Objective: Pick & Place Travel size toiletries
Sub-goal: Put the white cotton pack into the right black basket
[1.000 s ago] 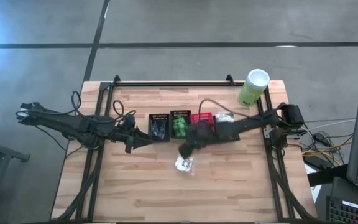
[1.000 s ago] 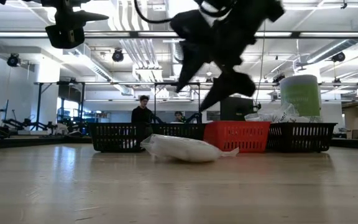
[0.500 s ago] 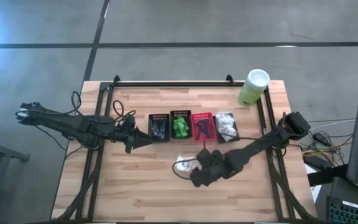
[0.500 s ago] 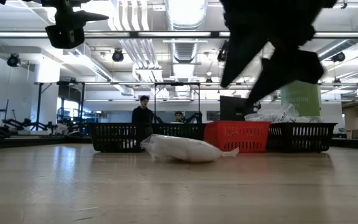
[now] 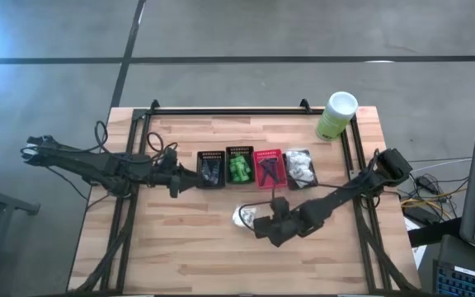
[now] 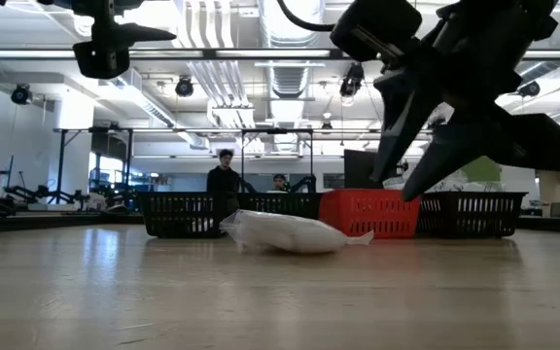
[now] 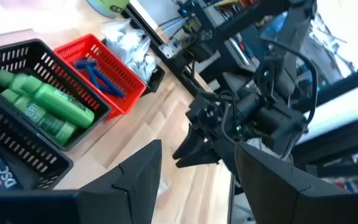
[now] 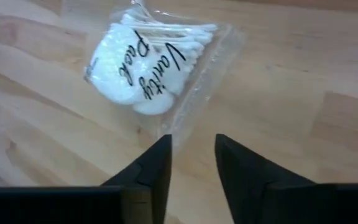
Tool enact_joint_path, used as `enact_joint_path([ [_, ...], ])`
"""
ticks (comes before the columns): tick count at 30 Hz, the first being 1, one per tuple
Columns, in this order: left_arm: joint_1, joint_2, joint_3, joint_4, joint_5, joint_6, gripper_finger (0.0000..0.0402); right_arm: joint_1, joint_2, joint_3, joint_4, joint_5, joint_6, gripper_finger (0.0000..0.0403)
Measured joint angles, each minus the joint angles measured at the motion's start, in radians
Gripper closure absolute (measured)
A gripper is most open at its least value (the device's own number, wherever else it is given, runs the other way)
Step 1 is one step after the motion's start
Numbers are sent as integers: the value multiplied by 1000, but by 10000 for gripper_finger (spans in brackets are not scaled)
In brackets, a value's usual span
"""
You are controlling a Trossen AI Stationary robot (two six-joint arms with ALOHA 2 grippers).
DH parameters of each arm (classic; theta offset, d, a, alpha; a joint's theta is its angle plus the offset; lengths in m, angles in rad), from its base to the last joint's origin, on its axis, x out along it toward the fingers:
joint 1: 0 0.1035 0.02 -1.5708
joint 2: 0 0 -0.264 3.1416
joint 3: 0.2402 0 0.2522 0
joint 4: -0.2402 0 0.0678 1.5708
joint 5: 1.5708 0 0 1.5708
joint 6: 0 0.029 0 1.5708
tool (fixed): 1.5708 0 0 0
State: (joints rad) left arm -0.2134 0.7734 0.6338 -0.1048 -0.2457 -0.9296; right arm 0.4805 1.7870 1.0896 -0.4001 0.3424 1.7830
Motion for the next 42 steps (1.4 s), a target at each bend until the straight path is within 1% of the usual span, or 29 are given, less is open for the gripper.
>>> enact_joint_path([
  [5, 0, 0, 0, 11, -53, -44, 193, 13, 0, -12, -4, -3, 25, 320],
  [7, 0, 5, 0, 16, -52, -48, 193, 19, 0, -13, 2, -25, 26, 326],
  [9, 0, 21, 1, 4, -32, -48, 193, 24, 0, -14, 16, -69, 36, 326],
  [11, -2, 58, 1, -13, 11, -57, 193, 32, 0, -19, 18, -86, 45, 317],
  [14, -13, 145, 1, -20, 86, -60, 193, 45, 0, -28, 19, -89, 51, 291],
  [18, -54, 293, 23, -22, 116, -11, 193, 57, 0, -37, 19, -87, 62, 249],
  [21, -88, 406, 78, -19, 116, 89, 193, 63, 0, -46, 19, -82, 95, 223],
  [25, -117, 545, 159, -27, 70, 322, 193, 70, 1, -49, 27, -81, 100, 210],
  [27, -117, 600, 193, -29, 73, 332, 193, 76, 1, -52, 26, -82, 104, 214],
  [30, -111, 663, 226, -28, 94, 270, 193, 90, 1, -62, 32, -80, 127, 230],
  [32, -107, 701, 239, -32, 153, 287, 193, 103, 1, -70, 43, -78, 145, 244],
  [35, -103, 750, 254, -31, 282, 344, 199, 127, 1, -88, 70, -72, 169, 269],
  [38, -104, 795, 272, -29, 310, 403, 225, 145, 1, -118, 107, -64, 193, 292],
  [42, -101, 846, 312, -24, 292, 483, 293, 157, 1, -173, 235, -18, 198, 315],
])
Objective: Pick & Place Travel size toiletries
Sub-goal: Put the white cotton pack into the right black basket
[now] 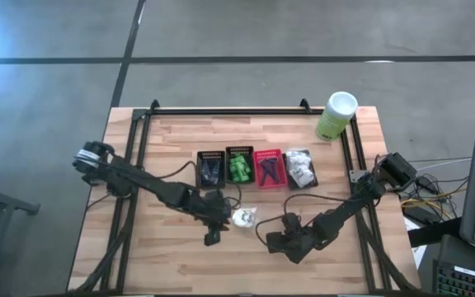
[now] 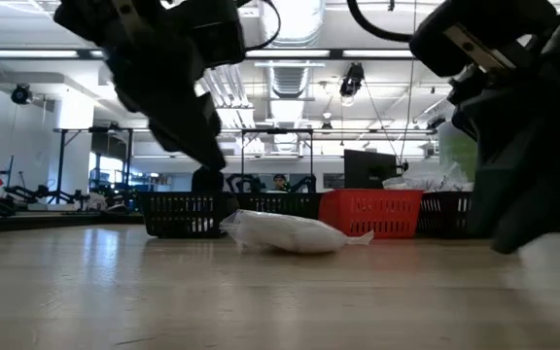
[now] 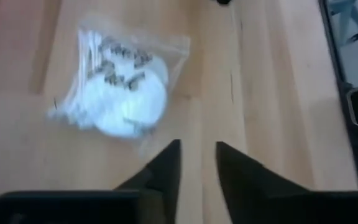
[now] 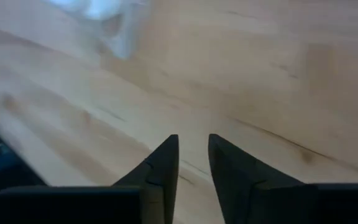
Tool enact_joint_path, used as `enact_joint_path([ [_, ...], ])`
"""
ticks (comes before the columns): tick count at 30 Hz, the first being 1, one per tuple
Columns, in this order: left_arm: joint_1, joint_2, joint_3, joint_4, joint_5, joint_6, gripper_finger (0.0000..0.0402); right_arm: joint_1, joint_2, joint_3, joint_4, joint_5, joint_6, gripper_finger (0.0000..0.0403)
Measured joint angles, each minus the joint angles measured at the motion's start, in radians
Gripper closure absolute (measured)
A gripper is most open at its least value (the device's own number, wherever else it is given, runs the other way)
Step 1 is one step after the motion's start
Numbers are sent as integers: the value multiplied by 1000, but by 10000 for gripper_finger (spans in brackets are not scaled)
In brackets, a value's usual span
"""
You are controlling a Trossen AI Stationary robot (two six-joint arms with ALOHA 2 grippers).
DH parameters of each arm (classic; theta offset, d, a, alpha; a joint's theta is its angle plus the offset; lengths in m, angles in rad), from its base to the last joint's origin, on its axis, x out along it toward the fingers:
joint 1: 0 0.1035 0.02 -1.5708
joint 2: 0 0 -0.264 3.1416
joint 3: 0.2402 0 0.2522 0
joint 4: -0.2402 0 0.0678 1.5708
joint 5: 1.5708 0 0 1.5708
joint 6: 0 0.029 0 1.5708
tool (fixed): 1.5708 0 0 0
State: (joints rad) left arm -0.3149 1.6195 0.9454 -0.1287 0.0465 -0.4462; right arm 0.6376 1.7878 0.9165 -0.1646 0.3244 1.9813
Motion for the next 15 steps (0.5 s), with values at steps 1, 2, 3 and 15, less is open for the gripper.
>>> enact_joint_path([
  [1, 0, 13, 14, -1, -10, 16, 313, 0, 0, -11, 33, 13, -11, 320],
  [2, 1, 26, 29, 0, -24, 32, 334, 0, 0, -20, 62, 22, -24, 325],
  [3, 1, 37, 43, 2, -33, 46, 354, 0, 0, -26, 82, 24, -39, 329],
  [15, 27, 166, 160, -41, -136, 43, 394, -10, 0, -82, 148, 68, -191, 317],
])
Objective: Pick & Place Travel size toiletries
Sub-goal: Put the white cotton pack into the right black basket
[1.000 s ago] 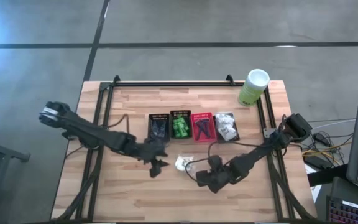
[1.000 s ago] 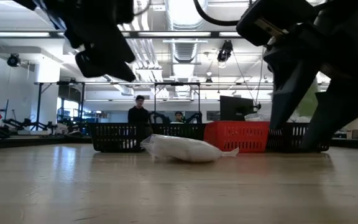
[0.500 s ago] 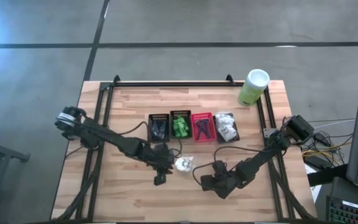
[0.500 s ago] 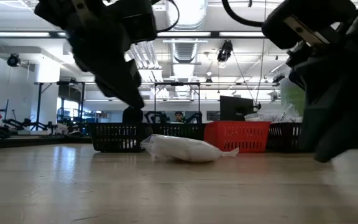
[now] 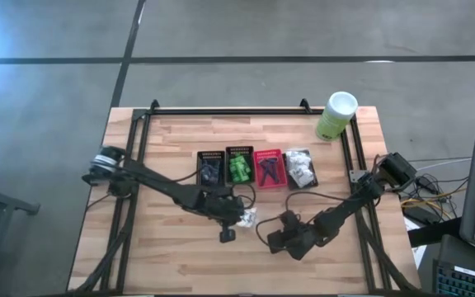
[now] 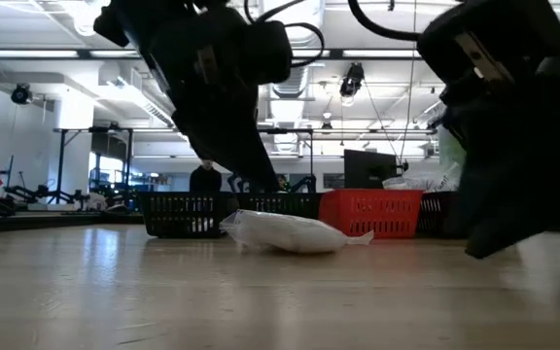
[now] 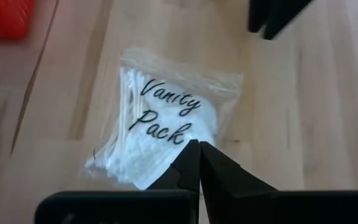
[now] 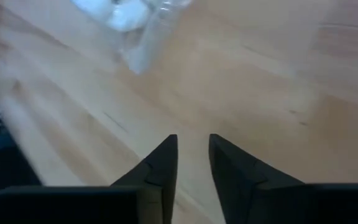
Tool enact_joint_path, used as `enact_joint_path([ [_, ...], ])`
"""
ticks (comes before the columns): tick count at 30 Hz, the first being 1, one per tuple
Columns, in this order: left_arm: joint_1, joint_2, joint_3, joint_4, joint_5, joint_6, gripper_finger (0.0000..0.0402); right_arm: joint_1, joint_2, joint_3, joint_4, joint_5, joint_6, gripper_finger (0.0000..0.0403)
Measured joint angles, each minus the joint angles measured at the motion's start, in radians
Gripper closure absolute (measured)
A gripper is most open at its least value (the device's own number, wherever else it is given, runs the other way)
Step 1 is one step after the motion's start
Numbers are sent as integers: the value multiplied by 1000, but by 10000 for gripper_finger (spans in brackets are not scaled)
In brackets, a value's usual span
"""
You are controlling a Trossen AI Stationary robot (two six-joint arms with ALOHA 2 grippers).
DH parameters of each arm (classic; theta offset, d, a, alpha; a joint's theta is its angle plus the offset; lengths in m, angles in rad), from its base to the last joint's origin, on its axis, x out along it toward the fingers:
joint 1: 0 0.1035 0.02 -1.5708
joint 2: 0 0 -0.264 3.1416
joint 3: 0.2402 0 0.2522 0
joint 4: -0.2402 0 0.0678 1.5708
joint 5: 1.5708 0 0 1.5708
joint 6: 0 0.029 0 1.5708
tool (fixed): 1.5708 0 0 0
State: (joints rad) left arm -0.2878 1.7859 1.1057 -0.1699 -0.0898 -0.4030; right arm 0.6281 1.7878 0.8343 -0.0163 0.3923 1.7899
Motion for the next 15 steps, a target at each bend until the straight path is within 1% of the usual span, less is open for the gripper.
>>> enact_joint_path([
  [5, 7, 24, 15, -44, 1, 34, 394, -36, 0, -58, 197, -1, -10, 272],
  [10, 12, 35, -5, -78, 2, 35, 391, -85, 0, -96, 242, -17, 43, 221],
  [12, 12, 35, -11, -73, 2, 35, 393, -101, -1, -101, 247, -43, 57, 205],
  [15, 13, 37, -13, -75, 5, 42, 395, -121, -1, -102, 269, -55, 44, 188],
])
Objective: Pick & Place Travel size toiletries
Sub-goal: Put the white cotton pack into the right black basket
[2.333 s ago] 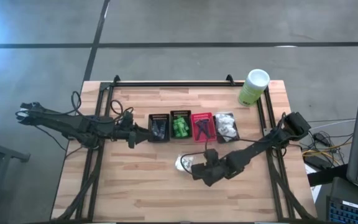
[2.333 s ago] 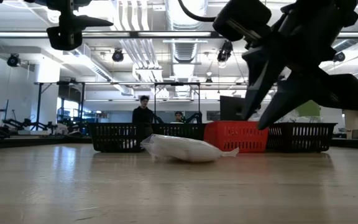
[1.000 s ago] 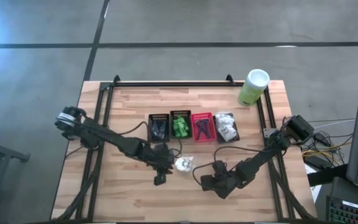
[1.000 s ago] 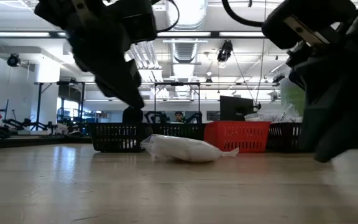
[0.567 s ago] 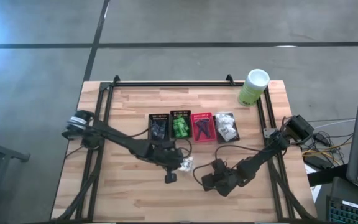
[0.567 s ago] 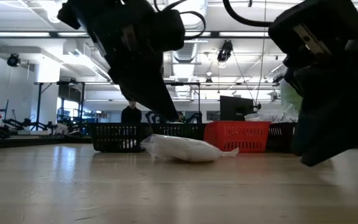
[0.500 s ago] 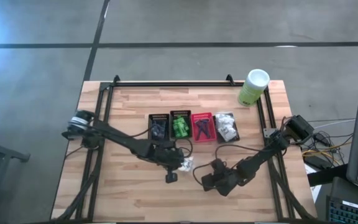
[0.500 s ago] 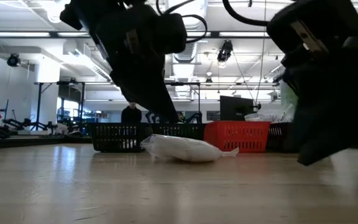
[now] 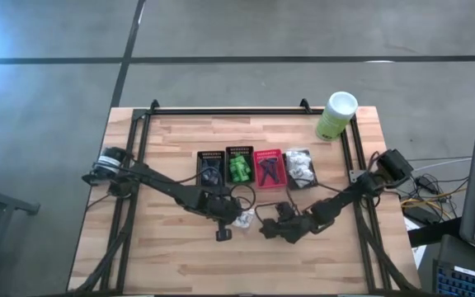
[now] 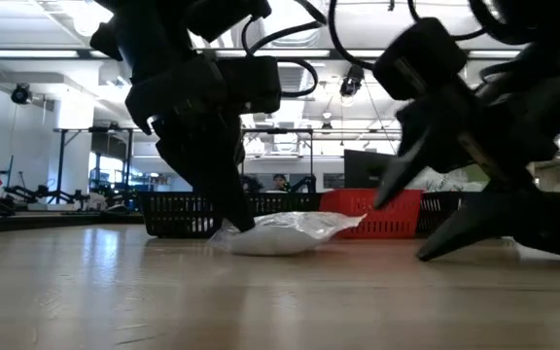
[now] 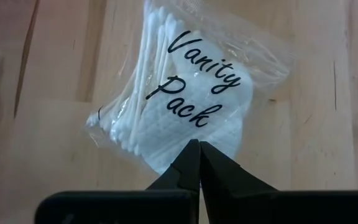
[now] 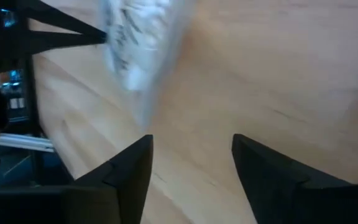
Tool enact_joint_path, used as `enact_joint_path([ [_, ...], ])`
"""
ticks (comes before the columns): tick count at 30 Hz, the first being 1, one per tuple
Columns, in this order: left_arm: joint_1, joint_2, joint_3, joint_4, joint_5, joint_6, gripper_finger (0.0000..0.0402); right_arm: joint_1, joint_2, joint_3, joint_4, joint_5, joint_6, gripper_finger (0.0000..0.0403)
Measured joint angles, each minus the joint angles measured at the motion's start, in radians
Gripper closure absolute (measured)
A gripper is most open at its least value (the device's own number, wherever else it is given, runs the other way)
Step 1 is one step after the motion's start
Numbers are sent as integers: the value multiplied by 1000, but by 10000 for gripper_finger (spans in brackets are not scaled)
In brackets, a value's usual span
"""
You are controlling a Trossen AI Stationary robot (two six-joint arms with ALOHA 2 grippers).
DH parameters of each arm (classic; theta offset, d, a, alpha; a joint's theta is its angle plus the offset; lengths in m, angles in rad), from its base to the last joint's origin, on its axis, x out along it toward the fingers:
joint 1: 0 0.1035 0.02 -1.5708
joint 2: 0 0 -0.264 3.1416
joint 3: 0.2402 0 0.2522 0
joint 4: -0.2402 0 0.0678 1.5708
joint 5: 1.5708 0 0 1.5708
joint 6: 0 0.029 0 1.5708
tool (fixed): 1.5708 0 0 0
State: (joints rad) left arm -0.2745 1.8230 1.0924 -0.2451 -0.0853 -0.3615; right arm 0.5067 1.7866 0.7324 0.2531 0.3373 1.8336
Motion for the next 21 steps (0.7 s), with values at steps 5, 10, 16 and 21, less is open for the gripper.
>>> enact_joint_path([
  [5, 2, 12, 0, 8, 9, 3, 391, -53, 1, 0, 69, -2, -61, 176],
  [10, 2, 19, 0, 15, 20, -11, 394, -108, 1, -2, 61, -48, -122, 181],
  [16, 3, 22, 0, 51, 22, -13, 392, -154, 1, -2, 43, -75, -174, 197],
  [21, 8, 22, -1, 58, 22, -10, 391, -183, 1, 8, 42, -107, -223, 211],
])
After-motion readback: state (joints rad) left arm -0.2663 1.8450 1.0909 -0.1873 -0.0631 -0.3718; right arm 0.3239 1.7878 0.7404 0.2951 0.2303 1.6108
